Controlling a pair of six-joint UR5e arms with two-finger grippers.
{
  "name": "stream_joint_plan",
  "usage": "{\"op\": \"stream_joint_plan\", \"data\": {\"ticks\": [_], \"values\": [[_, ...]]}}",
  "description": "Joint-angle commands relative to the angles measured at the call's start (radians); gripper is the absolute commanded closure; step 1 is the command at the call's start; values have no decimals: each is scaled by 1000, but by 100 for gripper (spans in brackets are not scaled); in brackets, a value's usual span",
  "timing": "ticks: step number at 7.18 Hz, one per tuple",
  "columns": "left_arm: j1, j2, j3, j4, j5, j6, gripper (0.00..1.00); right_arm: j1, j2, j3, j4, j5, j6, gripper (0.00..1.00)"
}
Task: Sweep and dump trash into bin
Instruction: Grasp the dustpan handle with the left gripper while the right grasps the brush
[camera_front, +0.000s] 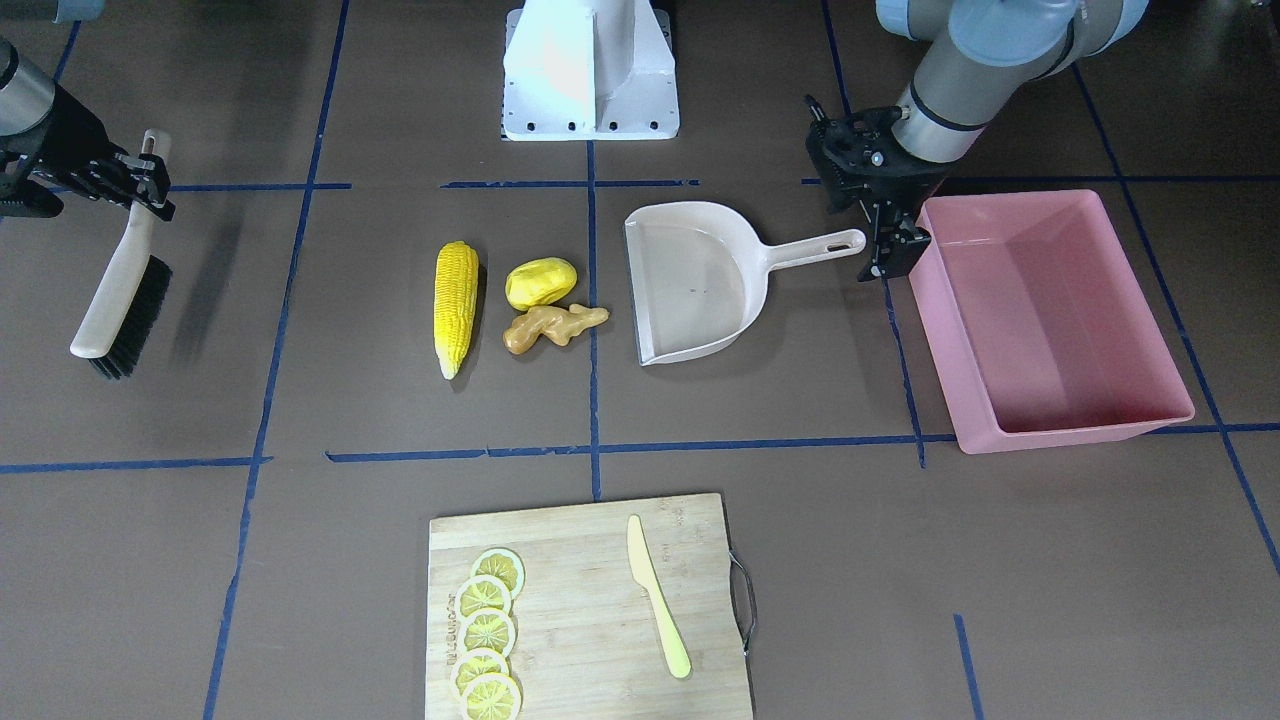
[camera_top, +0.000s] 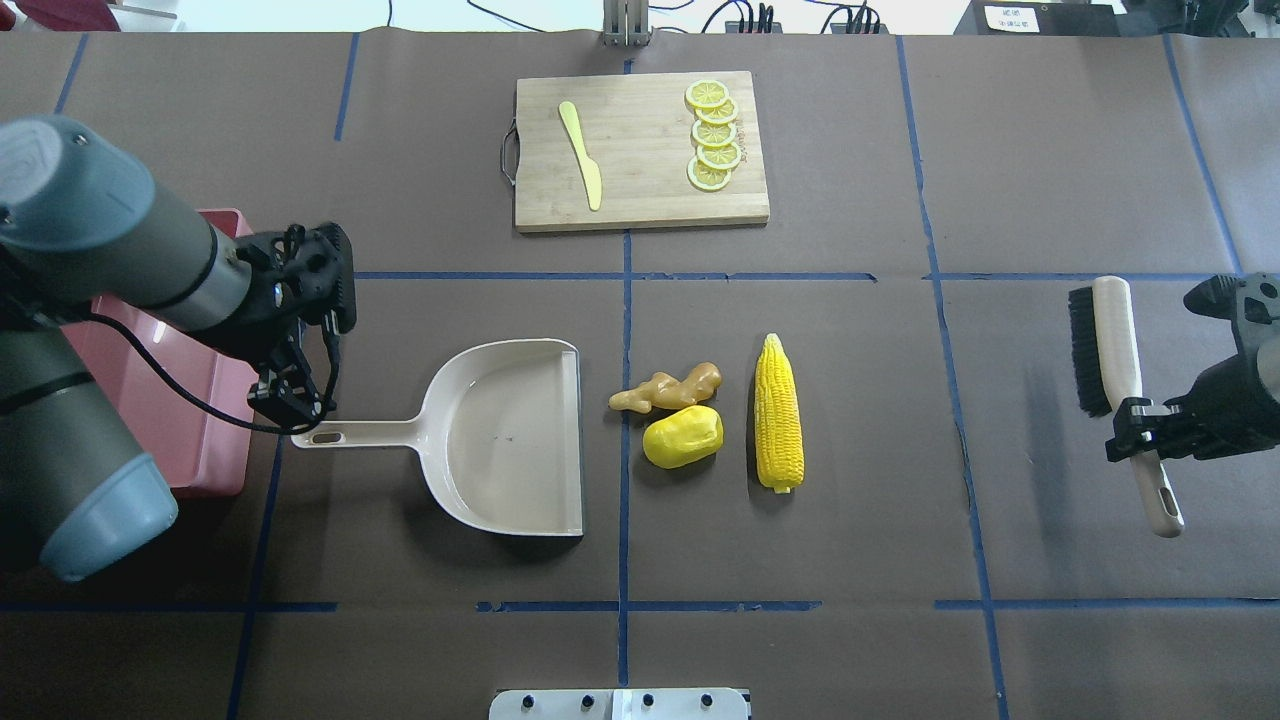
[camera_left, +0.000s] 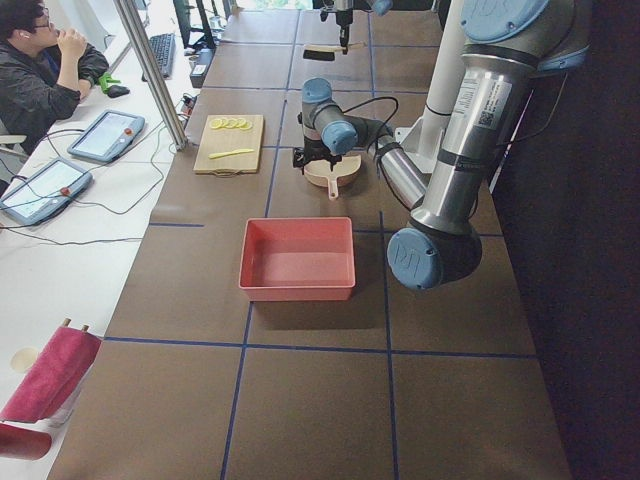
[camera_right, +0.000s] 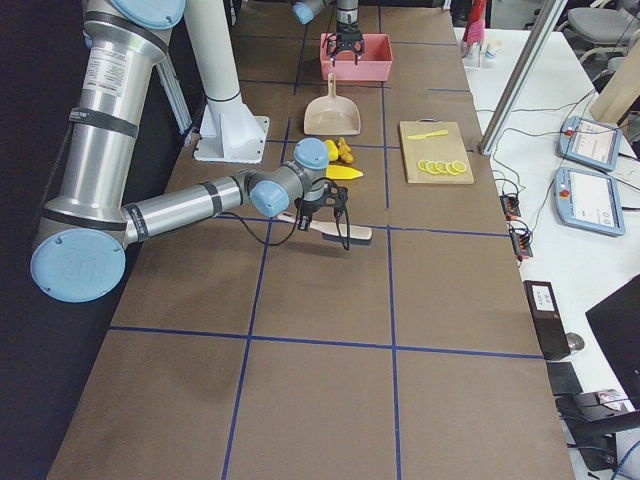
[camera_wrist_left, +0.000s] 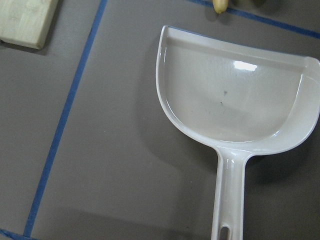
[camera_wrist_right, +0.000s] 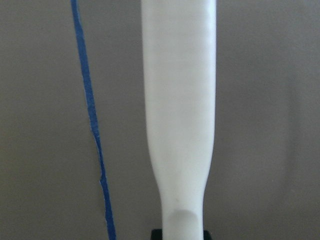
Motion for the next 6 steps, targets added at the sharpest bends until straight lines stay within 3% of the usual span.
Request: {"op": "stream_joint_plan", "data": {"ticks": [1, 3, 6], "values": [[77, 19, 0, 1, 67, 3, 0, 0, 77, 26, -98, 0, 0, 100], [129, 22, 10, 1, 78, 3, 0, -3, 123, 51, -175, 2, 2, 100], [186, 17, 39, 1, 115, 3, 0, -4, 142, 60, -190, 3, 2, 100]]}}
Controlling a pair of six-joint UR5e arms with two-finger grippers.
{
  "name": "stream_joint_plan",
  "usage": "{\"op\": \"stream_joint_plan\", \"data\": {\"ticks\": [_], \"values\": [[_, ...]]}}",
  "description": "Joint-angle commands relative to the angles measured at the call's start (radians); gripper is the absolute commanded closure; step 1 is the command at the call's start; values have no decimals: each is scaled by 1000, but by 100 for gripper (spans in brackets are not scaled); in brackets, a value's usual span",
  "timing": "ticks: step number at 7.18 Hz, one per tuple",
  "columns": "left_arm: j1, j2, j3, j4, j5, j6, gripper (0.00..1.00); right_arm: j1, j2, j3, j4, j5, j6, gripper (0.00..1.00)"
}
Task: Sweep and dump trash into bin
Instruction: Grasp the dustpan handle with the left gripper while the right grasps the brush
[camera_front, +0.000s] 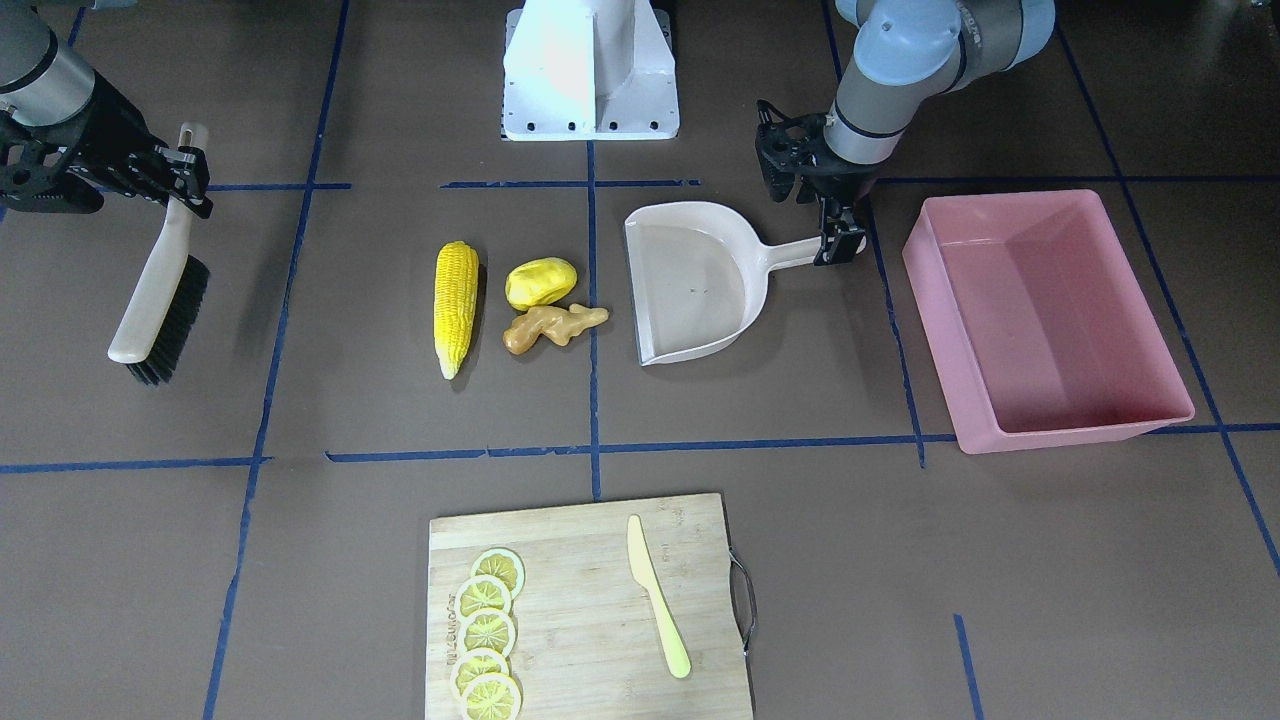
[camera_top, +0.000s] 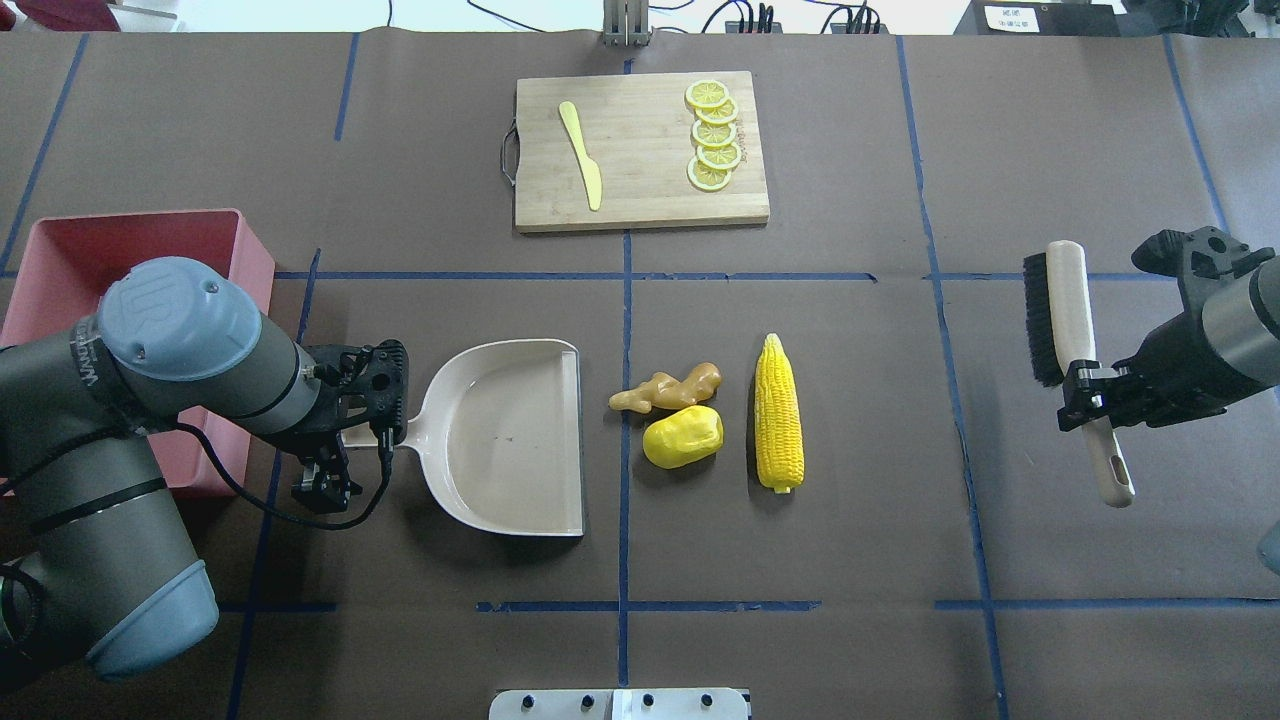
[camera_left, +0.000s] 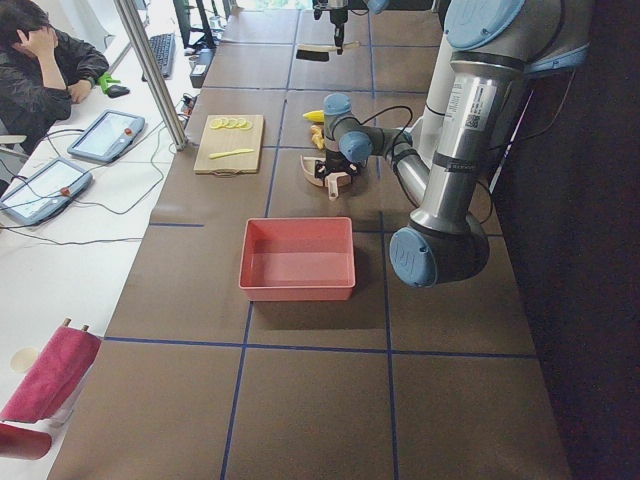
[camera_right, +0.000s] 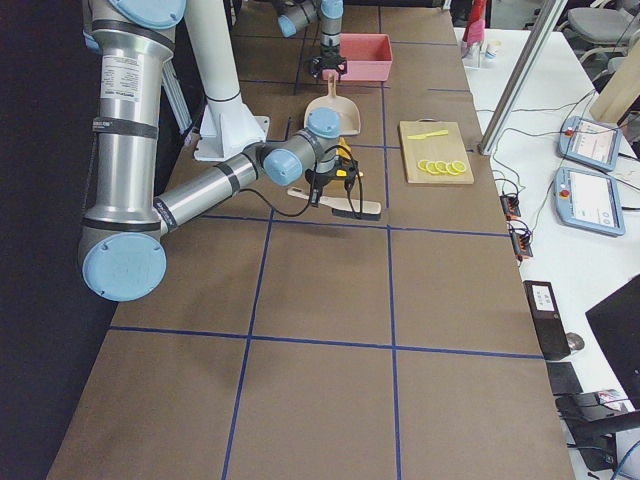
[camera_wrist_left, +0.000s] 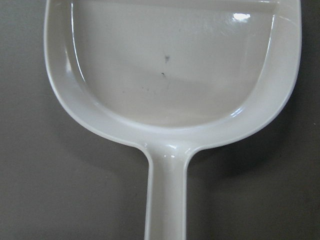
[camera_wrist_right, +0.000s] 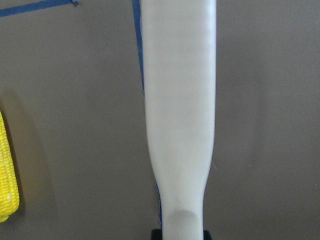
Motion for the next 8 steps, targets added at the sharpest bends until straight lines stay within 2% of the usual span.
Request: {"op": "stream_joint_plan", "data": {"ticks": [1, 4, 6, 7, 8], "values": [[20, -3, 34, -4, 25, 2, 0, 0, 7, 5, -12, 1, 0, 100], [44, -10, 80, -4, 37, 2, 1, -22, 30, 5, -13, 1, 40, 100], [44, -13, 94, -5, 60, 2, 24, -39, 48, 5, -13, 0, 72, 100], [44, -15, 91, -5, 72, 0, 45, -40, 56, 5, -13, 0, 77, 100], [43, -15, 88, -2, 75, -2, 74, -40, 57, 3, -13, 0, 77, 100]]}}
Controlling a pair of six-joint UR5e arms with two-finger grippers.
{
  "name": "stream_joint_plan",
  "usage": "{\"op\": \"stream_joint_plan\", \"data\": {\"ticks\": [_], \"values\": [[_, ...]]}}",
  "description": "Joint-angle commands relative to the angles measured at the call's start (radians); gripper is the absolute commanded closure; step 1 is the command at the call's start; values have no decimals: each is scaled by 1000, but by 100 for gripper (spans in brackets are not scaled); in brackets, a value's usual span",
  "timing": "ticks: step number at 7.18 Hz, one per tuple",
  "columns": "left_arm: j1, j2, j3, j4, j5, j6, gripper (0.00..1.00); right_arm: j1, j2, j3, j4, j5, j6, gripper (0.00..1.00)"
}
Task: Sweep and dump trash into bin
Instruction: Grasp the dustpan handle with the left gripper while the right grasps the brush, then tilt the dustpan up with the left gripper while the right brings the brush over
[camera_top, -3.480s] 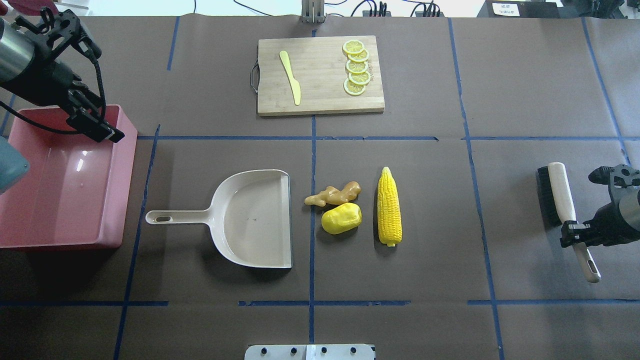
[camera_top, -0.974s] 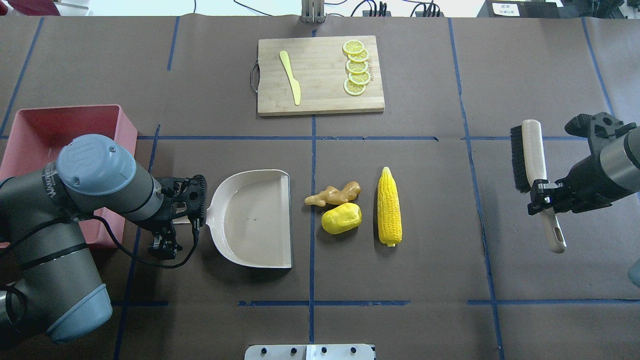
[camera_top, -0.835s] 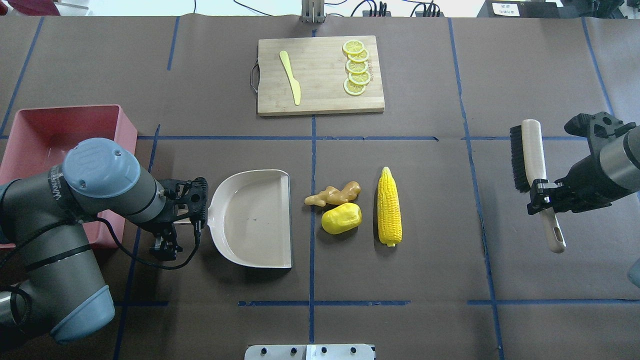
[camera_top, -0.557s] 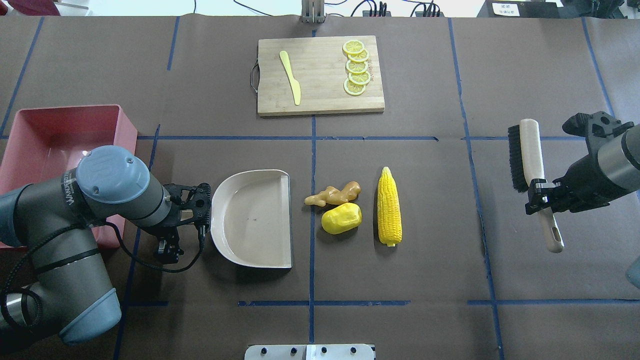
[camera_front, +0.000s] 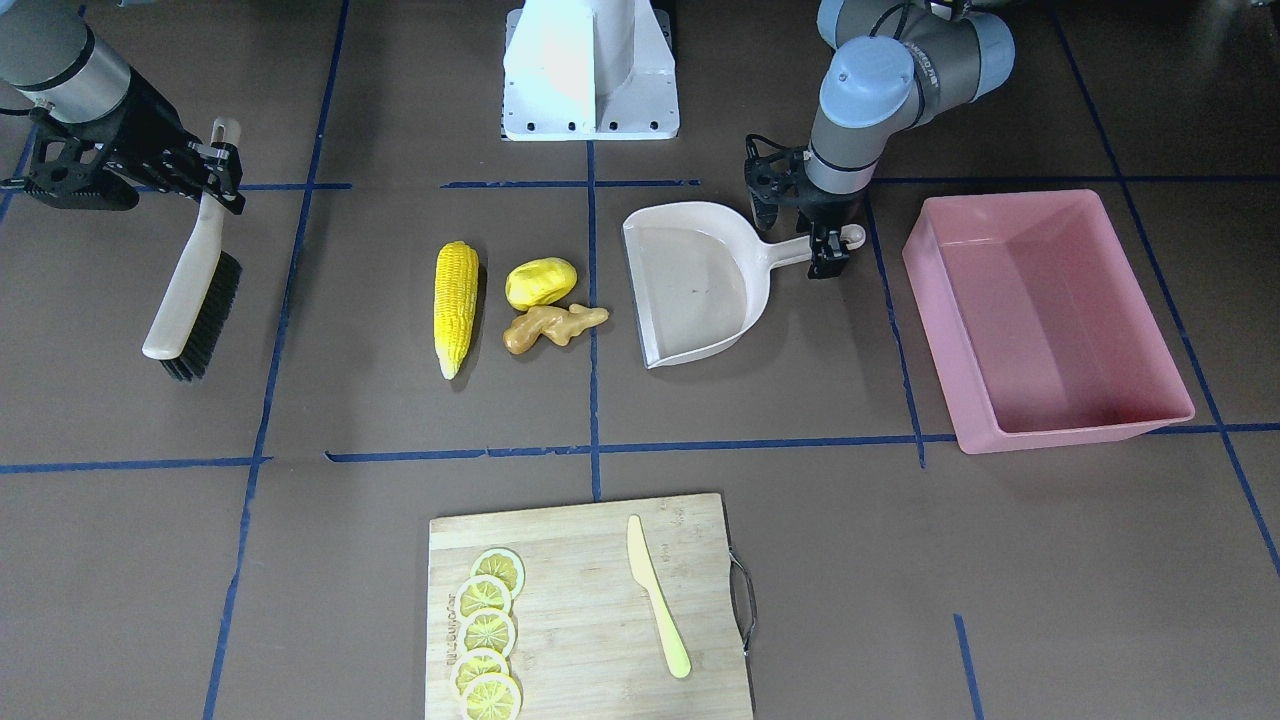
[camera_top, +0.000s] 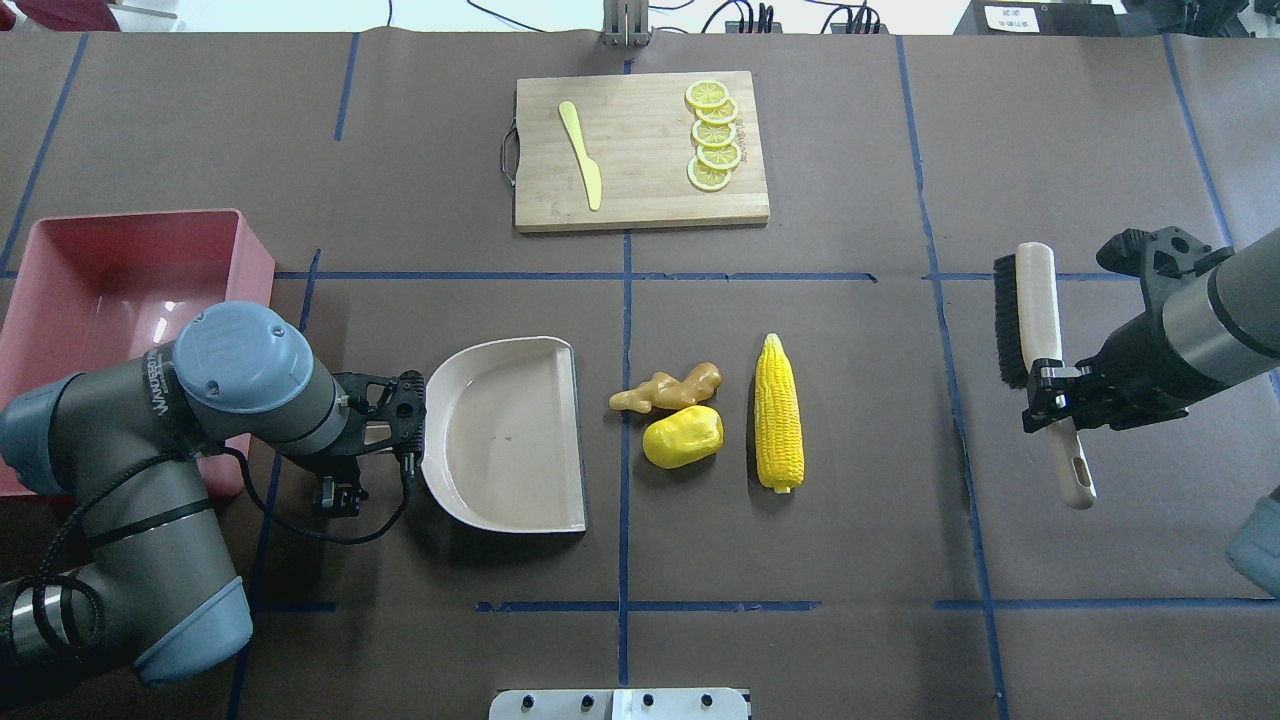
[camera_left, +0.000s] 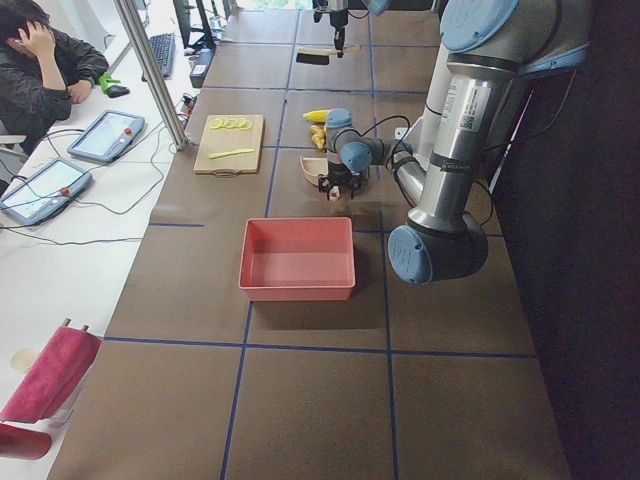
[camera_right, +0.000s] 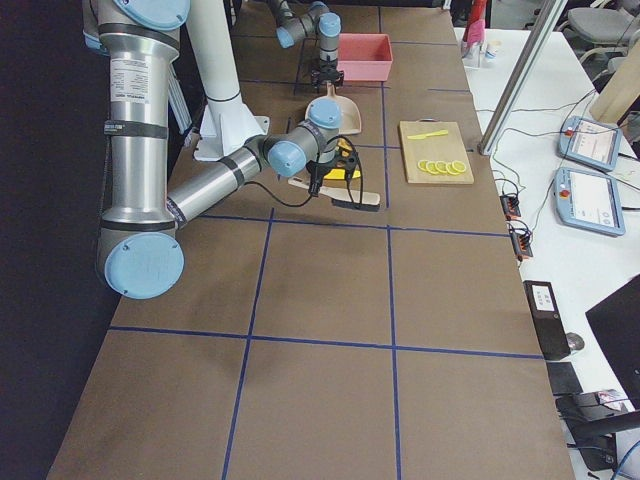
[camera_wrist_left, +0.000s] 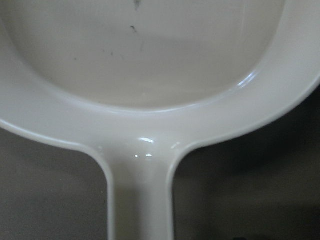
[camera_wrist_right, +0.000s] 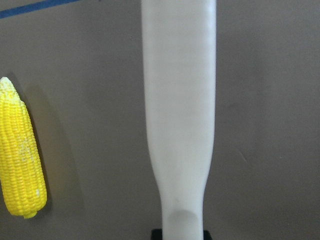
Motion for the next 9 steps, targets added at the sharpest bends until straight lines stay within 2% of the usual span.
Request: {"op": "stream_joint_plan", "data": {"ticks": [1, 2, 4, 6, 8, 9], "values": [[-4, -2, -5, 10, 7, -3, 93, -2, 5, -1, 0, -2, 5, 100], [-7, -4, -13, 10, 7, -2, 98, -6, 5, -1, 0, -2, 5, 100], [-12, -4, -15, 10, 6, 0, 100, -37, 33, -9, -29, -9, 5, 100], [-42, -8, -10, 18, 6, 1, 100, -77, 128, -12, -150, -14, 5, 100], [-64, -80, -18, 179, 13, 4, 100, -88, 143, -13, -172, -14, 5, 100], [-58, -106, -19, 232, 68, 3, 100, -94, 143, -16, -172, -15, 5, 100]]}}
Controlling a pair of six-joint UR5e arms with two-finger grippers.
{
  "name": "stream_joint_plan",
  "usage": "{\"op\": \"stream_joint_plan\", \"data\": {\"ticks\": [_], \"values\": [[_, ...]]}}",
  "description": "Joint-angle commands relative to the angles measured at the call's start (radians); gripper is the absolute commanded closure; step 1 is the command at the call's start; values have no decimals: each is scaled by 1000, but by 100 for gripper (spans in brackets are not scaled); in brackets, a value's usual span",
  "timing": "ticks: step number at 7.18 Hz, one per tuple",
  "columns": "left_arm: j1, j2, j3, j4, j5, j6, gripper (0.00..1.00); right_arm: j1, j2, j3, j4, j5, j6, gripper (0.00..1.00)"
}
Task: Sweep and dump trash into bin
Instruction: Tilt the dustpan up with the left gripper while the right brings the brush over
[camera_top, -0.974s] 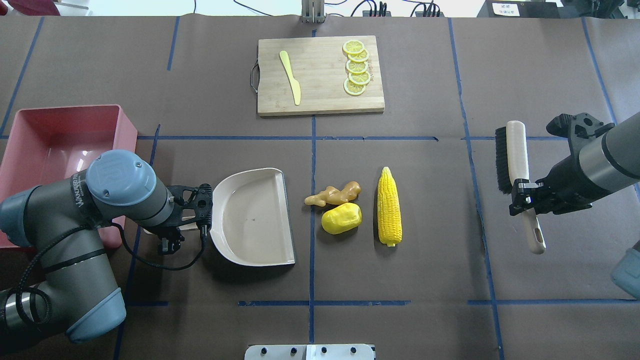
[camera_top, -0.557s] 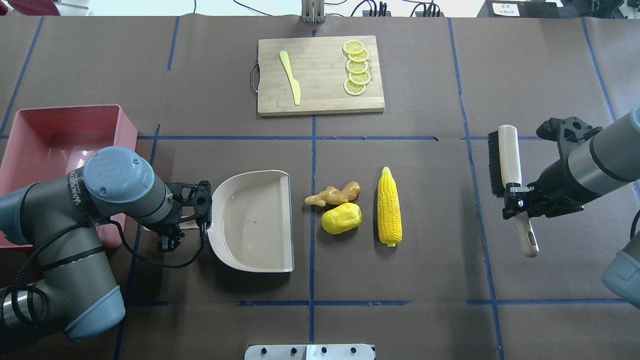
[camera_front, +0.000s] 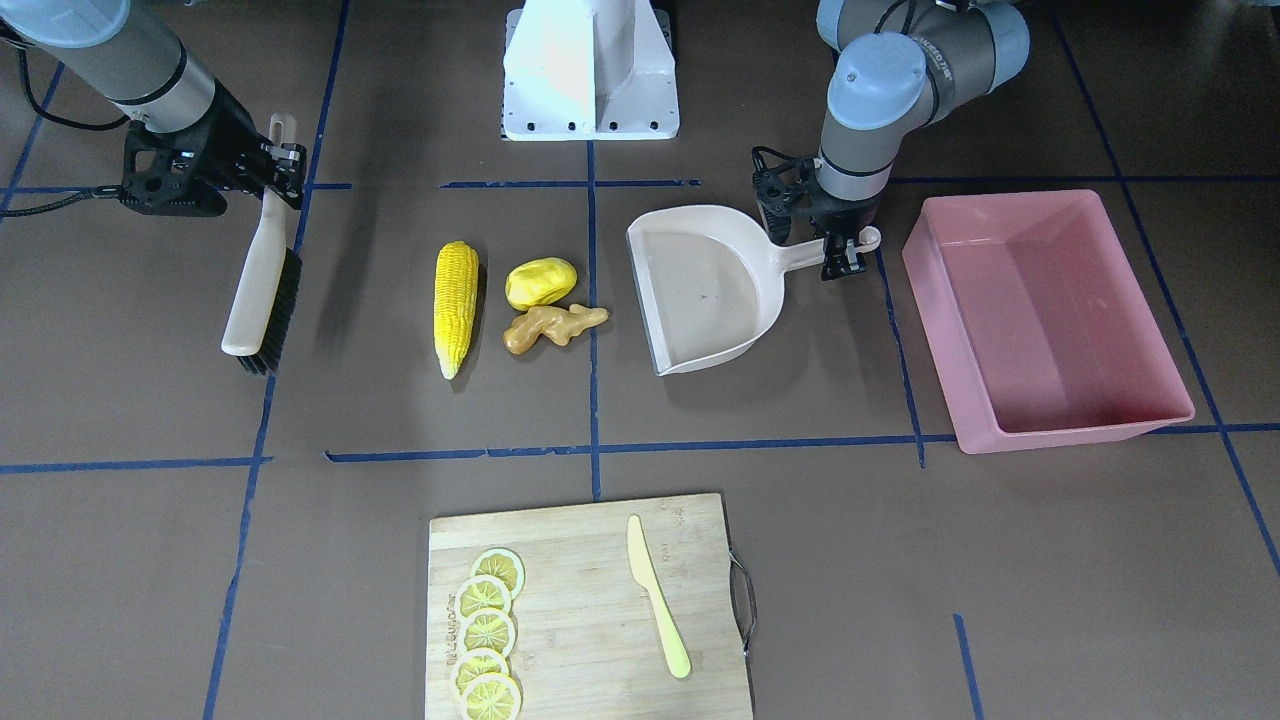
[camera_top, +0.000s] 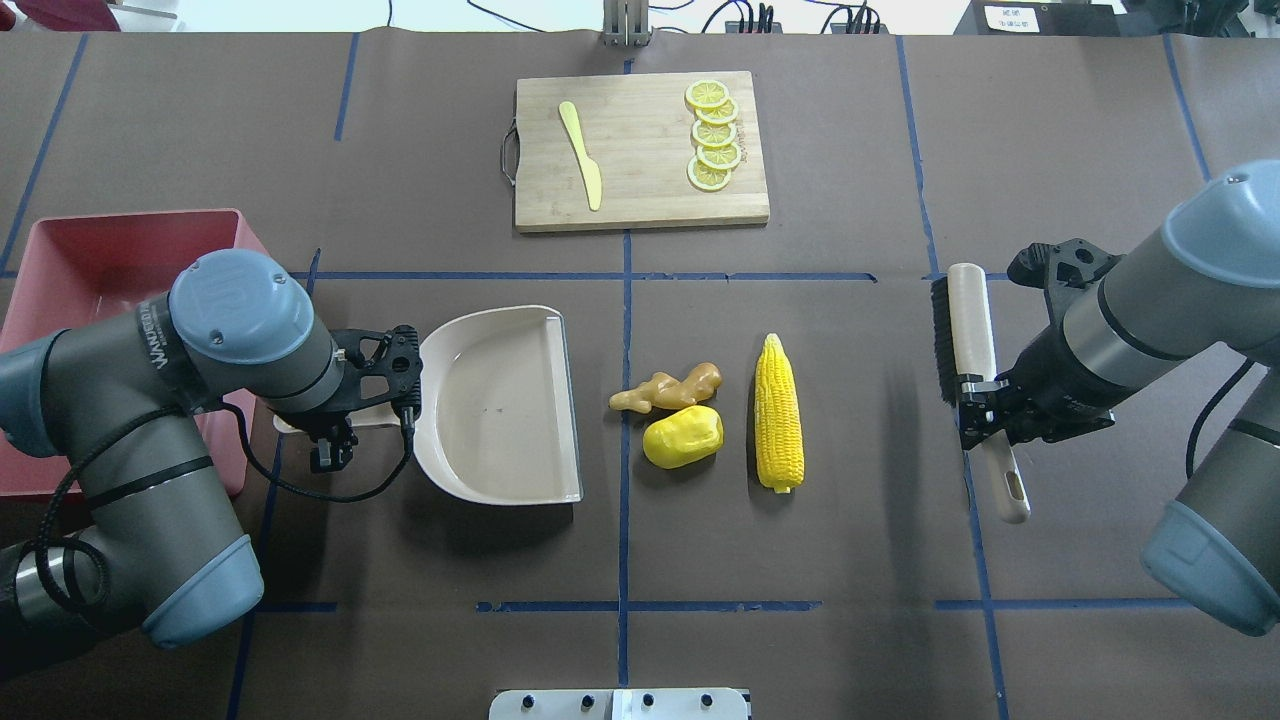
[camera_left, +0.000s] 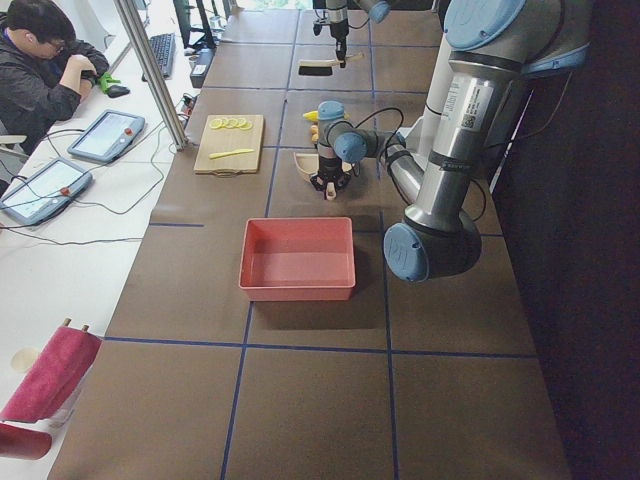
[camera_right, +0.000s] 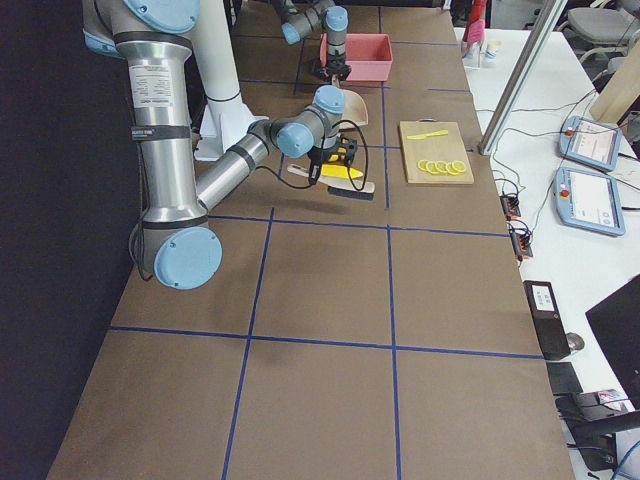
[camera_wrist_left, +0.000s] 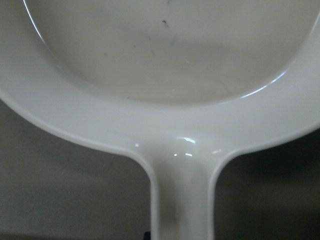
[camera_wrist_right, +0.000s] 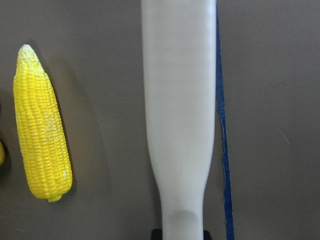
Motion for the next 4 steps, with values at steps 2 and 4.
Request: {"op": "stream_joint_plan", "data": {"ticks": [2, 4], "values": [[12, -67, -3, 86, 119, -2, 100, -18, 9, -7, -5, -3, 2, 100], [29, -76, -3, 108, 209, -2, 100, -47, 18, -18, -5, -23, 2, 100]]}}
